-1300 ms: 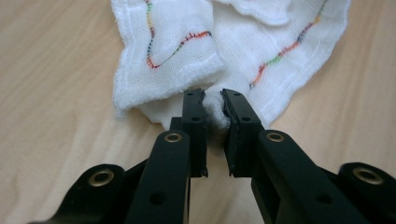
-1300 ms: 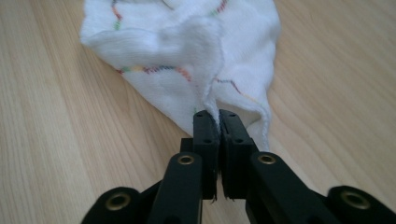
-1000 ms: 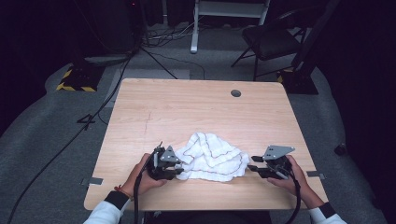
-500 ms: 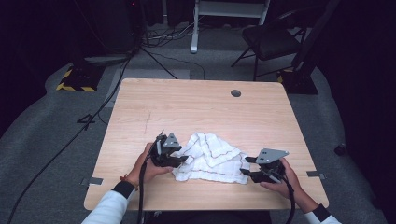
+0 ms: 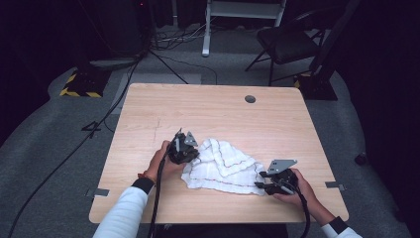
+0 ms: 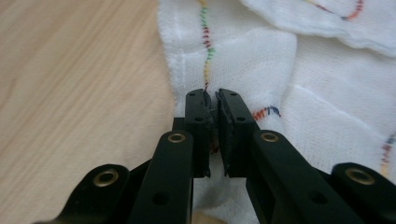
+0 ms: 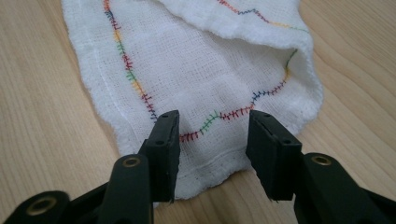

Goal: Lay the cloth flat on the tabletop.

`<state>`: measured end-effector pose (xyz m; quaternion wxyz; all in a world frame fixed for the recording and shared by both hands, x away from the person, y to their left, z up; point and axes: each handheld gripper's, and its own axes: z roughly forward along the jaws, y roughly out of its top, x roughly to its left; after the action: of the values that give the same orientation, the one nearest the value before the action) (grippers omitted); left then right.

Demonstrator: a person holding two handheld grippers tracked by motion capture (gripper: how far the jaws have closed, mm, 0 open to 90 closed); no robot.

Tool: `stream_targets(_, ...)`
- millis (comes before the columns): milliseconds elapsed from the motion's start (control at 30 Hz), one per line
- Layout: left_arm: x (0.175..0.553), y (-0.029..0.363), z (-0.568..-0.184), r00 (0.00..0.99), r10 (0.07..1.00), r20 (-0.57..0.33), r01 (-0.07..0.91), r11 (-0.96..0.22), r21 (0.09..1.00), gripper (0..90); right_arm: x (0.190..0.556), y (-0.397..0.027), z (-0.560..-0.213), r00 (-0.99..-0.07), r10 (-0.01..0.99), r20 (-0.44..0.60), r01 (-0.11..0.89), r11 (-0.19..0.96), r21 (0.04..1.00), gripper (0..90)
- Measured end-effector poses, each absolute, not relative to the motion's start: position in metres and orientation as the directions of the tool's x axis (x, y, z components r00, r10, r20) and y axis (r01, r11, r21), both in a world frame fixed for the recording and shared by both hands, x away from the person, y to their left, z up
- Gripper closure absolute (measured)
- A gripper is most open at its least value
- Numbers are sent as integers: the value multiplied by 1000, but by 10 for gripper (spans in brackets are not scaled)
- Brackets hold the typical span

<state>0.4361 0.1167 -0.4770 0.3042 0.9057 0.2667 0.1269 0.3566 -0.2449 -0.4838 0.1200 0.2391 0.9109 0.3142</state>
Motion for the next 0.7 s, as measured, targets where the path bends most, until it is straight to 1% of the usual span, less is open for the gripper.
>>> stream_targets(33, 438, 117, -478, 823, 561, 82, 404, -682, 609, 839, 357, -246, -484, -854, 517, -66, 366, 686, 629, 553)
stream_targets(100, 446, 120, -478, 818, 570, 74, 413, -672, 615, 842, 358, -249, -483, -853, 518, -62, 372, 688, 623, 558)
stream_targets(167, 453, 121, -476, 804, 586, 97, 411, -667, 621, 842, 359, -253, -483, -850, 525, -50, 387, 685, 617, 557)
stream_targets(233, 462, 124, -475, 794, 601, 84, 428, -652, 626, 842, 360, -258, -483, -849, 527, -30, 400, 681, 613, 557)
stream_targets(300, 470, 124, -478, 782, 615, 103, 435, -656, 617, 844, 361, -263, -482, -850, 526, -26, 404, 683, 609, 556)
stream_targets(333, 474, 126, -479, 780, 621, 80, 450, -645, 618, 844, 361, -266, -482, -850, 526, -16, 409, 680, 608, 556)
stream_targets(467, 486, 135, -472, 751, 660, 11, 481, -559, 675, 828, 362, -272, -482, -854, 520, 7, 418, 678, 604, 572)
stream_targets(500, 486, 135, -472, 751, 660, 11, 481, -559, 675, 814, 362, -272, -482, -854, 520, 7, 418, 678, 604, 572)
stream_targets(533, 490, 139, -470, 732, 681, -4, 495, -528, 691, 807, 361, -271, -481, -858, 513, -16, 403, 693, 598, 558)
stream_targets(567, 491, 139, -471, 727, 687, 4, 498, -531, 686, 801, 360, -271, -481, -857, 514, -25, 400, 696, 596, 550)
stream_targets(600, 492, 138, -473, 721, 692, 34, 496, -550, 671, 796, 360, -270, -481, -856, 516, -33, 399, 700, 593, 534)
stream_targets(633, 493, 138, -475, 713, 699, 48, 500, -556, 664, 773, 360, -269, -480, -855, 517, -43, 397, 704, 589, 521)
stream_targets(667, 495, 139, -476, 693, 720, 47, 515, -539, 666, 714, 360, -268, -479, -855, 516, -54, 393, 710, 584, 511)
stream_targets(700, 495, 139, -476, 693, 720, 47, 515, -539, 666, 670, 359, -266, -478, -857, 510, -76, 376, 719, 585, 506)
